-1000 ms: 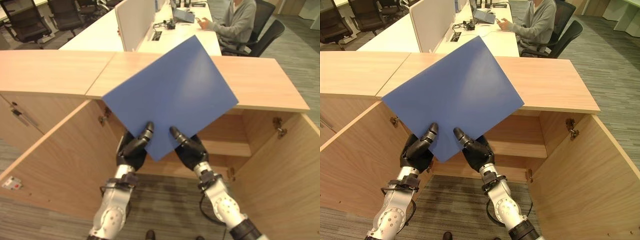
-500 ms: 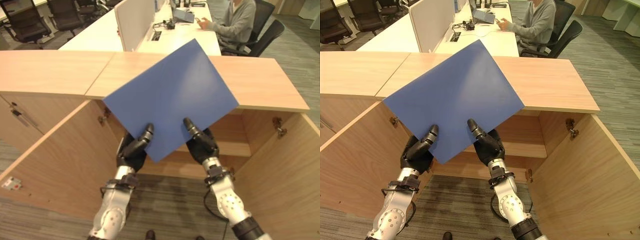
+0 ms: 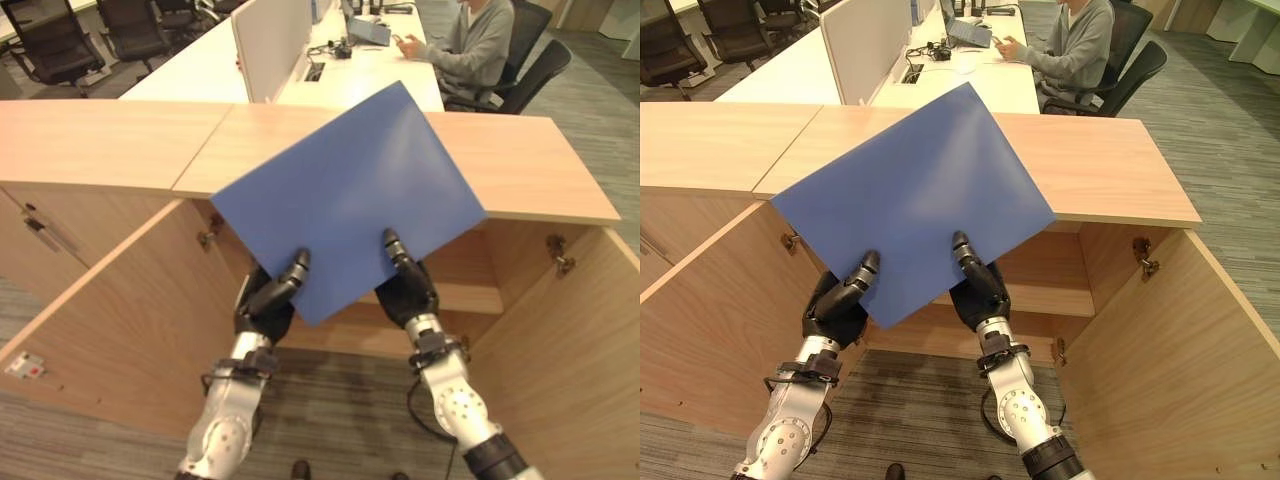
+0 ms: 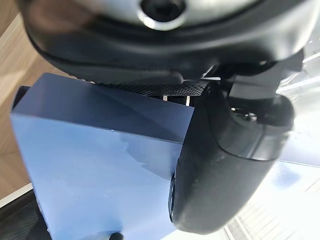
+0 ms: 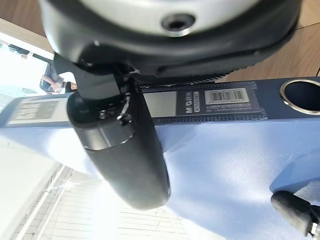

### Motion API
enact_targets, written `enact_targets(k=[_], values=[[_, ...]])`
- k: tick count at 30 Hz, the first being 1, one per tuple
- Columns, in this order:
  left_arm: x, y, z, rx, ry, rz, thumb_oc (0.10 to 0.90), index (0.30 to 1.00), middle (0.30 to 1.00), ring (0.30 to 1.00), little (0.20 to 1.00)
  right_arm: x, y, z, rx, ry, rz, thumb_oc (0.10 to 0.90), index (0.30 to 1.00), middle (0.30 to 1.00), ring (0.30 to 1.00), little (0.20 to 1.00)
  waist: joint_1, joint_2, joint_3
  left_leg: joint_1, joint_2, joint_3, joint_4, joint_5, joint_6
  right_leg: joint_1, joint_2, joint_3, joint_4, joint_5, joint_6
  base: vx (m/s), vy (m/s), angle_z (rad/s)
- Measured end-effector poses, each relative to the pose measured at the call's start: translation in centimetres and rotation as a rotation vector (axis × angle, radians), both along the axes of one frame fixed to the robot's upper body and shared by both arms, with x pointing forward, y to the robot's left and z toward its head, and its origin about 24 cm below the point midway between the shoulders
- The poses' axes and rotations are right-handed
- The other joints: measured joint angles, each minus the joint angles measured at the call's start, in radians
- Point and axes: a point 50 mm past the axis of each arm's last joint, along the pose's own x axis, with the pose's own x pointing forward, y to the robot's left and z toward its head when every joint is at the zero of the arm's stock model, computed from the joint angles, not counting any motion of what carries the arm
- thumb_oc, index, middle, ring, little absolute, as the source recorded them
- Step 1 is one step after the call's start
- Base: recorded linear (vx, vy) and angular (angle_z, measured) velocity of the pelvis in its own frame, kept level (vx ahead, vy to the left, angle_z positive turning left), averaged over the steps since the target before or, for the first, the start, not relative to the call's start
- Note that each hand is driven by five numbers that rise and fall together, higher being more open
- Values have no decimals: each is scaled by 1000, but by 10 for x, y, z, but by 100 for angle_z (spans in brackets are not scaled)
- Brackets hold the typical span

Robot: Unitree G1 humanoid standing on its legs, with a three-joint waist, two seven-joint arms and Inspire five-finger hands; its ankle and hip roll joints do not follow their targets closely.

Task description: Put the empty folder in the office cabinet

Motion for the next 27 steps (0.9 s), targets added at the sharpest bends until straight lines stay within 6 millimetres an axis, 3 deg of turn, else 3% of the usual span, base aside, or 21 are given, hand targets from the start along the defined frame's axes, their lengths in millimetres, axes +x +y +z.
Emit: enact_targets(k=[10,11,12,13,14,17,20,23,25,27], values=[[-1,0,-1,30,1,3,400,300,300,300,300,-1,-1,-3,3,24,0,400,300,300,300,300,-1,0,0,0,0,0,0,0,0,0,0,0,0,0,0,0,0,0],[-1,0,-1,30,1,3,467,401,401,401,401,-1,-1,-3,1,25,2,400,300,300,300,300,0,0,0,0,0,0,0,0,0,0,0,0,0,0,0,0,0,0],[-1,0,-1,33,1,5,568,552,552,552,552,-1,-3,-3,-8,27,3,400,300,300,300,300,0,0,0,0,0,0,0,0,0,0,0,0,0,0,0,0,0,0],[-2,1,-2,38,2,8,631,646,646,646,646,-1,-4,-4,-16,31,9,400,300,300,300,300,-1,0,0,0,0,0,0,0,0,1,0,0,0,0,0,0,0,0],[-2,2,-2,41,5,11,800,900,900,900,900,-1,-5,-5,-25,35,15,400,300,300,300,300,-1,0,0,0,0,0,0,0,0,1,0,0,0,0,0,0,0,0],[-7,12,-9,153,33,24,800,900,900,900,900,-6,-19,-14,-129,43,27,400,300,300,300,300,-1,-1,0,0,0,-2,-3,0,0,1,0,-2,0,0,0,0,0,0],[-10,31,-19,256,74,88,800,900,900,900,900,-18,-41,-38,-293,119,22,400,300,300,300,300,0,-3,0,-2,0,-5,-4,-1,0,4,0,-3,0,-1,0,9,-1,1],[-23,71,-38,349,161,189,800,900,900,900,900,-49,-73,-71,-418,249,-1,400,300,300,300,300,0,-5,0,-5,0,-12,-4,-6,-1,6,0,-6,0,-5,2,4,1,2],[-53,108,-73,387,351,306,800,900,900,900,900,-81,-103,-98,-479,410,-56,400,300,300,300,300,-3,-8,1,-10,0,-12,-4,-9,-1,2,0,-6,0,-7,3,0,0,0],[-91,137,-113,521,585,265,800,900,900,900,900,-102,-126,-108,-551,493,-57,400,300,300,300,300,-6,-7,0,-22,0,-14,-4,-9,-1,-8,0,-8,0,-8,3,0,0,0]])
